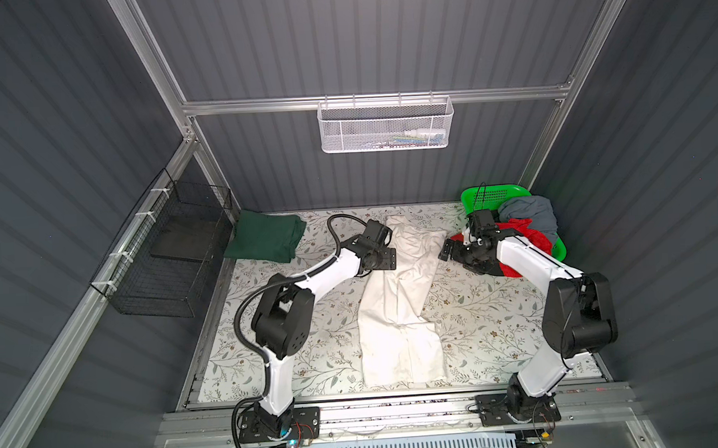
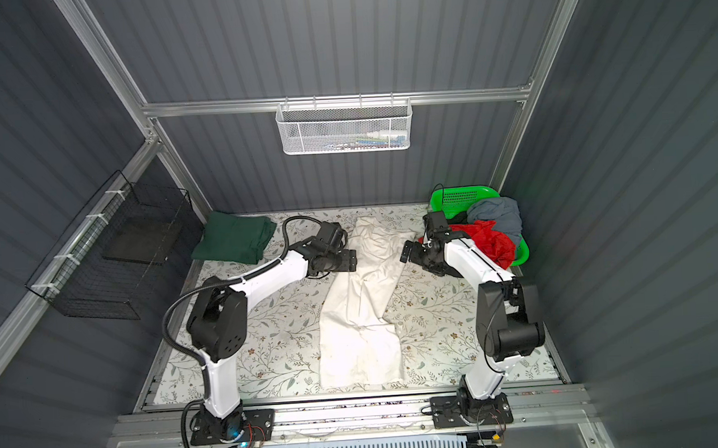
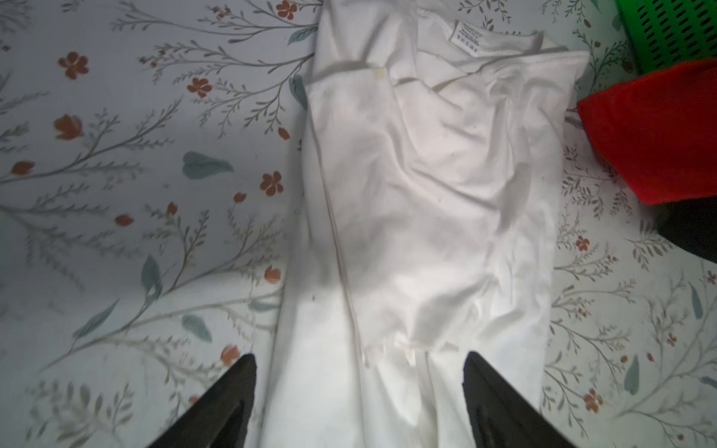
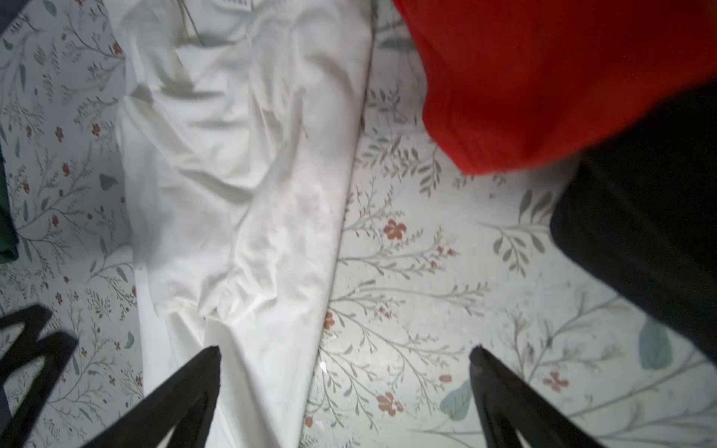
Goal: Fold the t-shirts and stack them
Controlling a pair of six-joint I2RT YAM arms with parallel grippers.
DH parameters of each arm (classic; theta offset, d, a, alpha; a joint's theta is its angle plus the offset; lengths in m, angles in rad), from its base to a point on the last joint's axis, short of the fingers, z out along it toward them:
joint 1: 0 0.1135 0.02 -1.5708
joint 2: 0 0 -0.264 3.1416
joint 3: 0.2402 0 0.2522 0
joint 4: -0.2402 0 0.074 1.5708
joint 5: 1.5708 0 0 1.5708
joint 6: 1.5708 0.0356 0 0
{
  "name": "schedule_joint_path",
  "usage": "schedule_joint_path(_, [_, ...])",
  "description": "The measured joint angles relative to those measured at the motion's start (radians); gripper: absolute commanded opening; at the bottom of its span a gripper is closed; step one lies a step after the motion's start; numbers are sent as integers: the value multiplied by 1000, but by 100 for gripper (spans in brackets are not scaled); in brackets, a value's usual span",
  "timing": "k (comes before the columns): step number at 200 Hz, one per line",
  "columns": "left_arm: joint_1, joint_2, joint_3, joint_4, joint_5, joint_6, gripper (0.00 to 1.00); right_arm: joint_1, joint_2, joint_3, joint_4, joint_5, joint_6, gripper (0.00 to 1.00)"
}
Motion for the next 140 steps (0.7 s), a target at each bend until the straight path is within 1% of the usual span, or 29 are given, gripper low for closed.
schedule_joint_path(22, [37, 130, 121, 0, 27, 13, 79, 18, -106, -124, 21, 2, 16, 99])
schedule_joint_path(52, [70, 231, 213, -2, 40, 14, 76, 37, -228, -265, 44, 2, 42, 99])
schedule_joint_path(72, [84, 290, 278, -2, 51, 25, 76, 43, -266, -331, 55, 2, 57, 99])
schedule_joint_path(98, [85, 354, 343, 0, 65, 42, 74, 44, -270, -375, 57, 6, 67, 99])
schedule_joint_path(115, [85, 387, 393, -2, 83, 42, 67, 44, -270, -383, 56, 10, 69, 99])
schedule_joint_path(130, [85, 421, 444, -2, 97, 40, 63, 44, -270, -384, 58, 13, 71, 99])
schedule_joint_path(140, [85, 441, 474, 1, 108, 38, 56, 44, -270, -385, 61, 13, 72, 99])
